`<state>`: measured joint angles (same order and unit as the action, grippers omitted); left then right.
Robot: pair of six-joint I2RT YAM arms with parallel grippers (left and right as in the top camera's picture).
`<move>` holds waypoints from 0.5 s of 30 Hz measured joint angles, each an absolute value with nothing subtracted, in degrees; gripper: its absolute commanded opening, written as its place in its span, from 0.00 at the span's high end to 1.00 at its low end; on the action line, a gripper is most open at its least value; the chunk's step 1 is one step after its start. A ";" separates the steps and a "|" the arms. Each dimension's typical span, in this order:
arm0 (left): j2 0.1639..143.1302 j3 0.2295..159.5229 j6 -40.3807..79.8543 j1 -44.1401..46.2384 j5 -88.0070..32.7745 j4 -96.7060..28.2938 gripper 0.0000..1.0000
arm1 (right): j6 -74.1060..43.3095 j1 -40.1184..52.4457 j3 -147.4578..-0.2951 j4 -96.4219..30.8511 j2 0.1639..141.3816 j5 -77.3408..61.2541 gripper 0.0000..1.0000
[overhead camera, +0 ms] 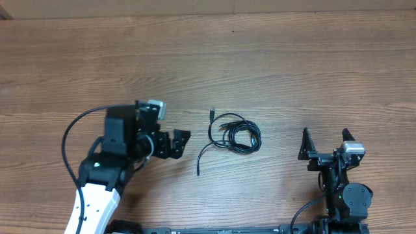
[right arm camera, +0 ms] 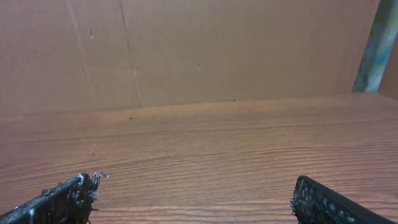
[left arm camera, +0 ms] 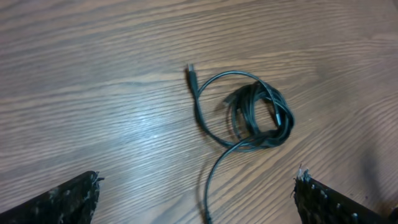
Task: Untangle cables
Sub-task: 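Move the left gripper forward toward the coiled black cable, then lower the left gripper onto the cable coil and close on it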
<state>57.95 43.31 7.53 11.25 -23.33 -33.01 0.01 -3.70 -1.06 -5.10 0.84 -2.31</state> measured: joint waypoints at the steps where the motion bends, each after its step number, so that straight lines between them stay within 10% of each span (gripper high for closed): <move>1: 58.30 44.21 8.25 13.04 -21.82 -33.01 0.00 | 0.01 -3.73 -1.06 -5.08 0.84 -2.33 0.00; 15: 69.71 48.10 15.55 22.70 -11.73 -32.80 0.00 | 0.03 -3.73 -1.06 -5.10 0.84 -2.33 0.00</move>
